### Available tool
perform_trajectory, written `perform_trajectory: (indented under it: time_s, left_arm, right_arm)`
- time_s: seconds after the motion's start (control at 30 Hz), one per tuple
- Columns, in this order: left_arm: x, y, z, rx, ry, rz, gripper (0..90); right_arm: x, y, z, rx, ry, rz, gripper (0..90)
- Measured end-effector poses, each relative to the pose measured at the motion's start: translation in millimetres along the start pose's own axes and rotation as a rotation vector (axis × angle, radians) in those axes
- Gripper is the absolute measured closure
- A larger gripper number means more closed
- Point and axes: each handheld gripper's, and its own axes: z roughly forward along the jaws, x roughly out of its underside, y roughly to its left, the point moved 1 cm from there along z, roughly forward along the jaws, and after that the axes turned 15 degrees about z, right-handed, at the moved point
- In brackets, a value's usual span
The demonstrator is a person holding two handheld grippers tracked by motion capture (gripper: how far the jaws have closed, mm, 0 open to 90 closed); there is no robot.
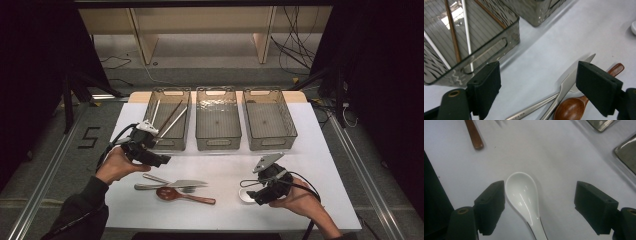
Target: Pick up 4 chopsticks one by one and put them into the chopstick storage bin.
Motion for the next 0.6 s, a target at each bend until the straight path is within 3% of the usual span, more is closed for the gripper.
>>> perform_trajectory:
  time_s: [0.33, 0.6]
  left_arm:
    - [5.9, -25.1, 7.2, 0.036, 0.004, 0.06, 18.6]
    - [13.0, -39.6, 9.6, 0.057, -0.007, 0.09, 18.0]
  right_arm:
    - [2.9, -2.4, 3.3, 0.009, 0.038, 0.007, 25.9]
    - [6.8, -5.6, 8.1, 0.016, 0.109, 0.021, 26.9]
